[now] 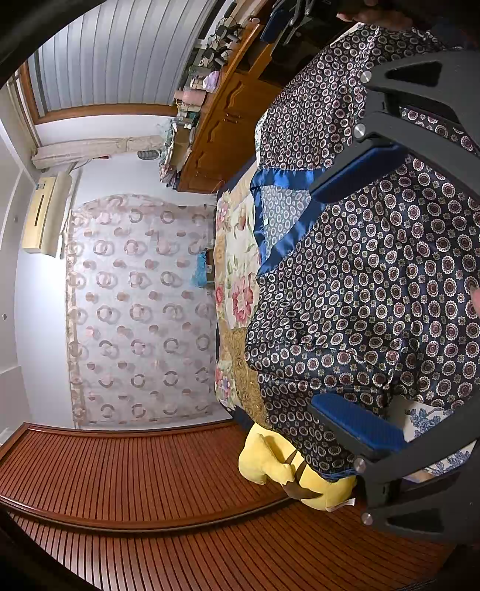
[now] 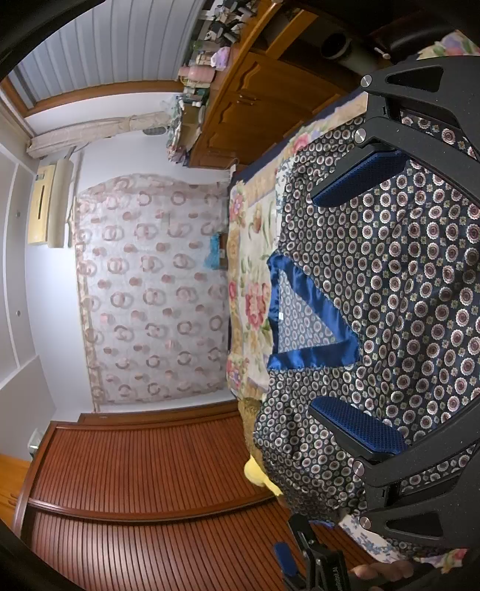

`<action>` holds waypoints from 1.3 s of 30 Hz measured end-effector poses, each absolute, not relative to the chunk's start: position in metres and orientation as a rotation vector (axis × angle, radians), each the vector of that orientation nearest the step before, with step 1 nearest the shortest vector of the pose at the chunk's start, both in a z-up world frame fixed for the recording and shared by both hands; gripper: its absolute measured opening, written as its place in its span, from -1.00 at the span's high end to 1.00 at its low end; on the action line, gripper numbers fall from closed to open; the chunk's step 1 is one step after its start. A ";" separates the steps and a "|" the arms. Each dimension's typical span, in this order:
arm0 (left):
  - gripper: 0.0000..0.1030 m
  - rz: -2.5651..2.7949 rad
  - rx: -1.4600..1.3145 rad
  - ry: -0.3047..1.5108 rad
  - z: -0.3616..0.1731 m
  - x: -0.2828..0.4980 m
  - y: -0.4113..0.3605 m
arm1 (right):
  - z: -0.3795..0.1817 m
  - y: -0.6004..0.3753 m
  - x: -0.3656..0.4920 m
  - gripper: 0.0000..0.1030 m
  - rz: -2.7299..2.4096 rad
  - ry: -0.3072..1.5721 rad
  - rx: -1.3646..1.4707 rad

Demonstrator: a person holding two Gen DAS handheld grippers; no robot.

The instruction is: Fold small clothes

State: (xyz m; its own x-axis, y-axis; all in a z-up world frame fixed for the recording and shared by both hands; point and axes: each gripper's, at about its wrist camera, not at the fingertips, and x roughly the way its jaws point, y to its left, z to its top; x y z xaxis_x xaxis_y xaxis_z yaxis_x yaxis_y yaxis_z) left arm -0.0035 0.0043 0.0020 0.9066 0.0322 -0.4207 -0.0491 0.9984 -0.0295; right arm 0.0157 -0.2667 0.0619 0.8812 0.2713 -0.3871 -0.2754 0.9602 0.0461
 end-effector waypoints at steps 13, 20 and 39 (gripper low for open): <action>-1.00 0.045 -0.038 0.431 0.002 -0.004 0.003 | 0.062 -0.267 0.016 -1.00 0.285 0.402 -0.009; -1.00 0.046 -0.036 0.428 0.005 -0.004 0.003 | 0.061 -0.263 0.015 -1.00 0.289 0.401 -0.009; -1.00 0.040 -0.033 0.422 0.007 -0.005 0.001 | 0.060 -0.238 0.013 -1.00 0.300 0.402 -0.006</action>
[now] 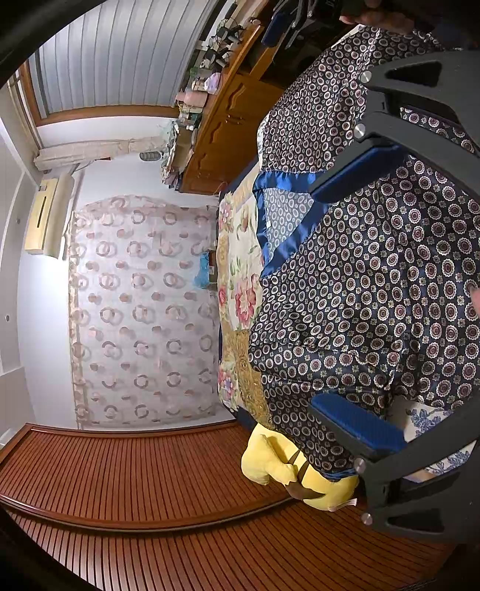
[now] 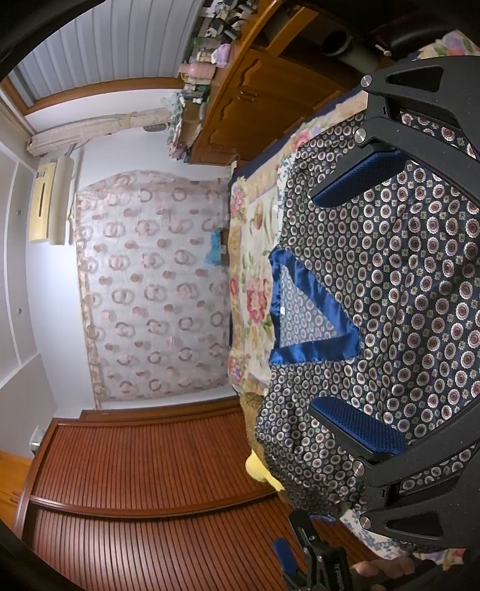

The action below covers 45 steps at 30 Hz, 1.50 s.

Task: Fold small clothes
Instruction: 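Grasp the garment's side edge with the left gripper and lift it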

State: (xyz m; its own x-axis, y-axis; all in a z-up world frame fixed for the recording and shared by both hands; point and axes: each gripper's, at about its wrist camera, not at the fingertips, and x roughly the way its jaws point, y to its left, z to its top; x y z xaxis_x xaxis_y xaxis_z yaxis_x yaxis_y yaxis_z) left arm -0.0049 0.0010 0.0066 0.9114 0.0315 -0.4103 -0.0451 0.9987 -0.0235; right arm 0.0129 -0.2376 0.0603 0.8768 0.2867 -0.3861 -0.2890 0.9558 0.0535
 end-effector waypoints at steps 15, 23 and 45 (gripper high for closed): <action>-1.00 0.095 -0.056 0.528 -0.031 0.001 0.050 | 0.031 -0.210 0.020 -1.00 0.410 0.494 -0.042; -1.00 0.125 -0.087 0.577 -0.049 -0.002 0.086 | 0.019 -0.202 0.023 -1.00 0.449 0.531 -0.068; -0.73 0.128 -0.063 0.785 -0.102 0.016 0.164 | -0.001 -0.151 0.032 -1.00 0.627 0.631 -0.119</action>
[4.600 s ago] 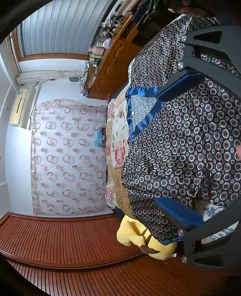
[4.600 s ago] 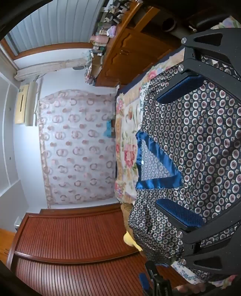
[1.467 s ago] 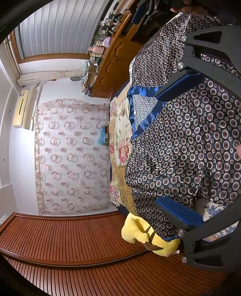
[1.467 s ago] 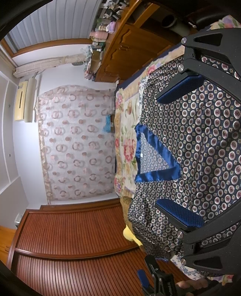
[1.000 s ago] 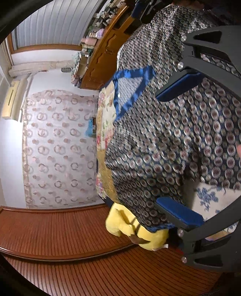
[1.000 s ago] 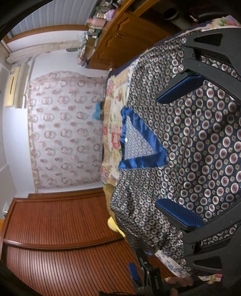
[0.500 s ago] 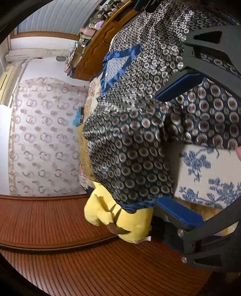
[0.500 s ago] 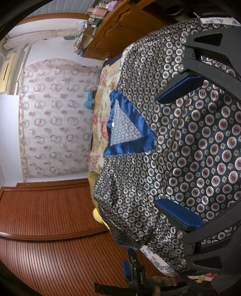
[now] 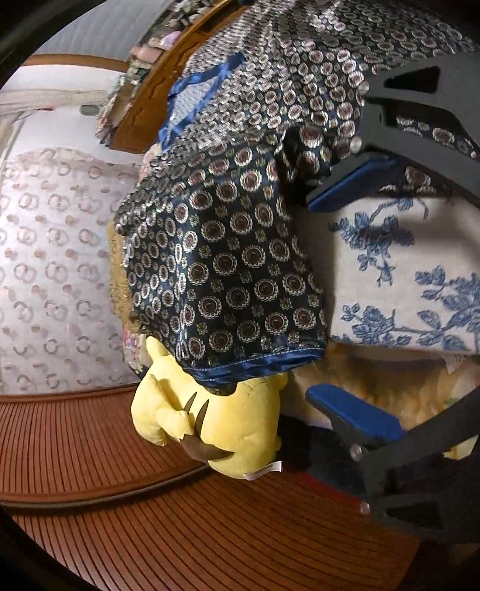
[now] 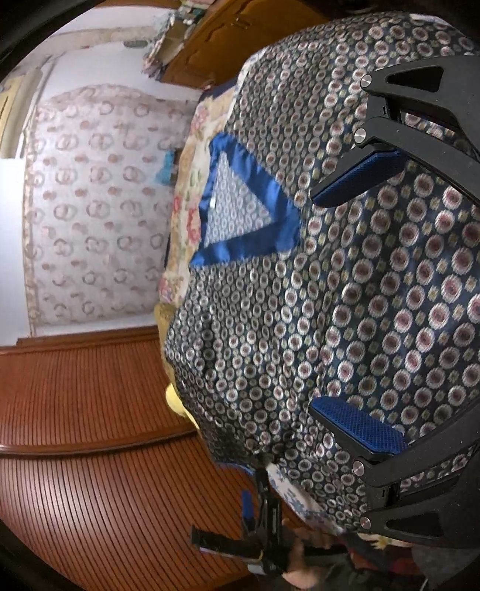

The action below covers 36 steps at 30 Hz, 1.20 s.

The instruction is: Fold small clothes

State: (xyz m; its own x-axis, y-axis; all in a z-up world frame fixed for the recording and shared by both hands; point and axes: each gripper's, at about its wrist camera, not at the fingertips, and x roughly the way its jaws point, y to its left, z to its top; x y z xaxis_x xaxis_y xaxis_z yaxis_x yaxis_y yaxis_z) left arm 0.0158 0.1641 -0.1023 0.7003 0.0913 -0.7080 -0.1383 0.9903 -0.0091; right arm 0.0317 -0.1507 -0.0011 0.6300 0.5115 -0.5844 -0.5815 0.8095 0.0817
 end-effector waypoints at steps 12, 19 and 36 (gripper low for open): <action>0.37 0.096 -0.051 0.841 -0.114 0.038 0.174 | 0.010 -0.105 0.037 -1.00 0.729 0.616 -0.167; 1.00 0.056 -0.125 0.732 -0.091 0.033 0.186 | 0.005 -0.109 0.036 -1.00 0.735 0.632 -0.154; 0.98 -0.212 -0.050 0.613 -0.014 0.047 0.092 | 0.009 -0.148 0.046 -1.00 0.663 0.639 -0.070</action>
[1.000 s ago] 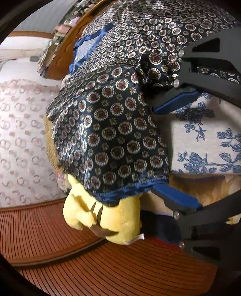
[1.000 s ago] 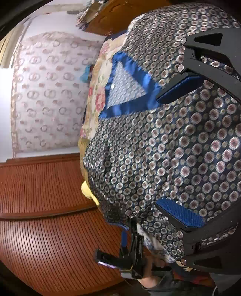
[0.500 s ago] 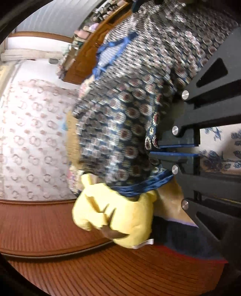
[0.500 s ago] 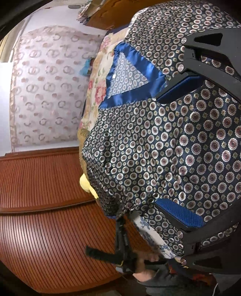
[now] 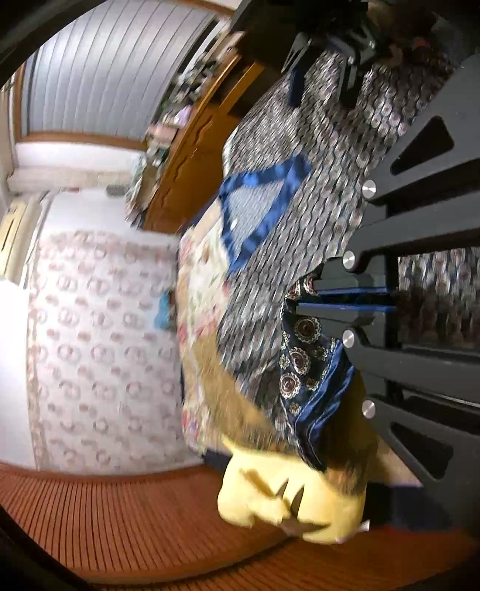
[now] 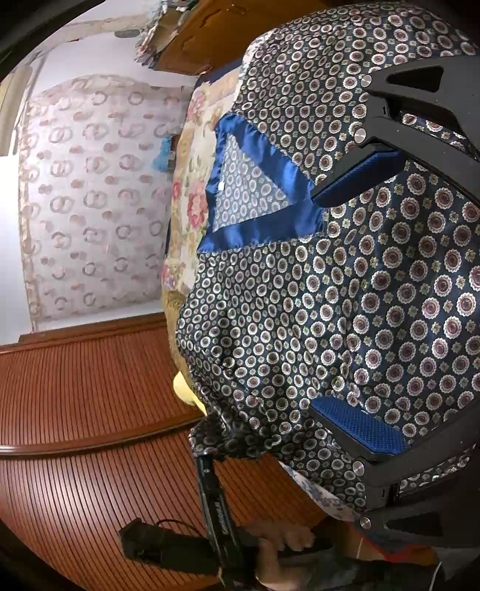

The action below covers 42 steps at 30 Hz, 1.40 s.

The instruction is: Fold small clothes

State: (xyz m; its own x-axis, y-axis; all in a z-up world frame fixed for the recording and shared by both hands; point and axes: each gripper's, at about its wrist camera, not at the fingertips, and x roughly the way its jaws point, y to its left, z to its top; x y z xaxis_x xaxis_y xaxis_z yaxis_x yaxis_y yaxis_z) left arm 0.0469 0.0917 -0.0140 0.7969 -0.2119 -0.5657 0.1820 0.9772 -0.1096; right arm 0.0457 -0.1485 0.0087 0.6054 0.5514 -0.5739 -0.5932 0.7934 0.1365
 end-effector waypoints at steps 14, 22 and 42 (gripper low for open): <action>0.15 -0.237 -0.064 0.620 -0.010 0.011 0.074 | 0.001 -0.153 0.045 -1.00 0.657 0.655 -0.068; -0.09 -0.151 -0.089 0.636 -0.022 0.001 0.101 | 0.000 -0.152 0.046 -1.00 0.661 0.655 -0.070; 0.02 -0.057 -0.343 0.760 -0.086 0.045 0.160 | 0.007 -0.090 0.041 -1.00 0.794 0.654 -0.152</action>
